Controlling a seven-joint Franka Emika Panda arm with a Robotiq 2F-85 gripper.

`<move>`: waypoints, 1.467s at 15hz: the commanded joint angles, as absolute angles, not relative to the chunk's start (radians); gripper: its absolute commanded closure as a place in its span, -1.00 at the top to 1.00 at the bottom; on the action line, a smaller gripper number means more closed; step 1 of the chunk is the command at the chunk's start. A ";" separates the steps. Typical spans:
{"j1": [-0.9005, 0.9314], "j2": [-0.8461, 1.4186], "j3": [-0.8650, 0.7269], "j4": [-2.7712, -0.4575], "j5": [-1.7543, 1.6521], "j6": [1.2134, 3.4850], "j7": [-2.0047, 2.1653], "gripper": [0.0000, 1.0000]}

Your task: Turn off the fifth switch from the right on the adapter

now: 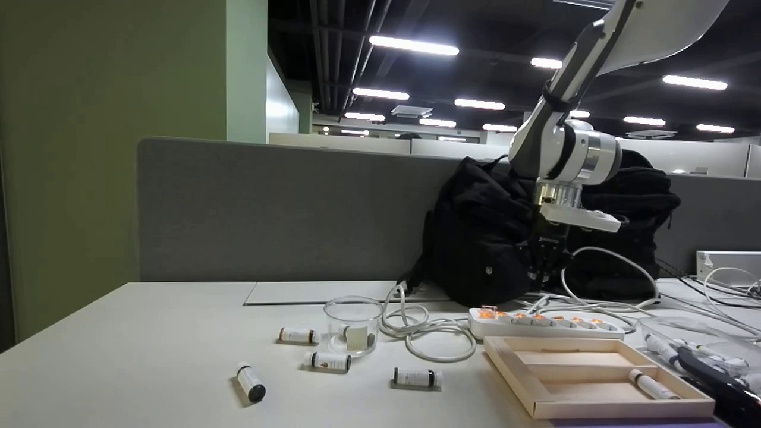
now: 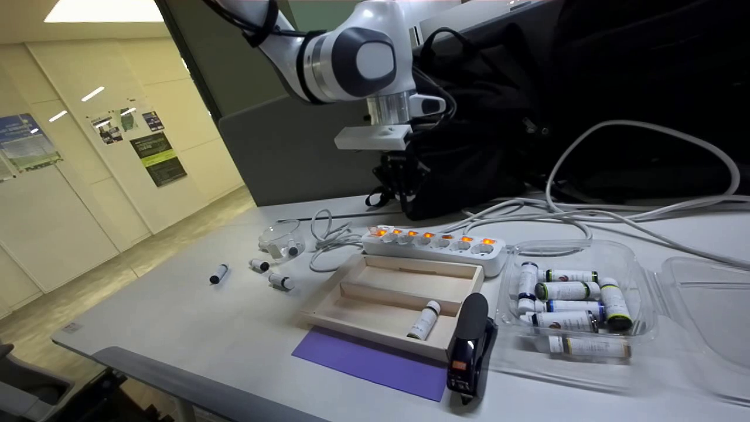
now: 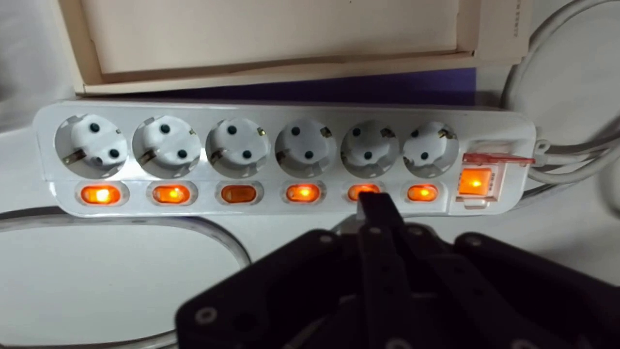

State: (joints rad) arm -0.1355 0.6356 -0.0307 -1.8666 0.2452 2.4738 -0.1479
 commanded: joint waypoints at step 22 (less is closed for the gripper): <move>-0.116 0.838 -0.007 -1.688 0.123 2.494 -0.120 -1.00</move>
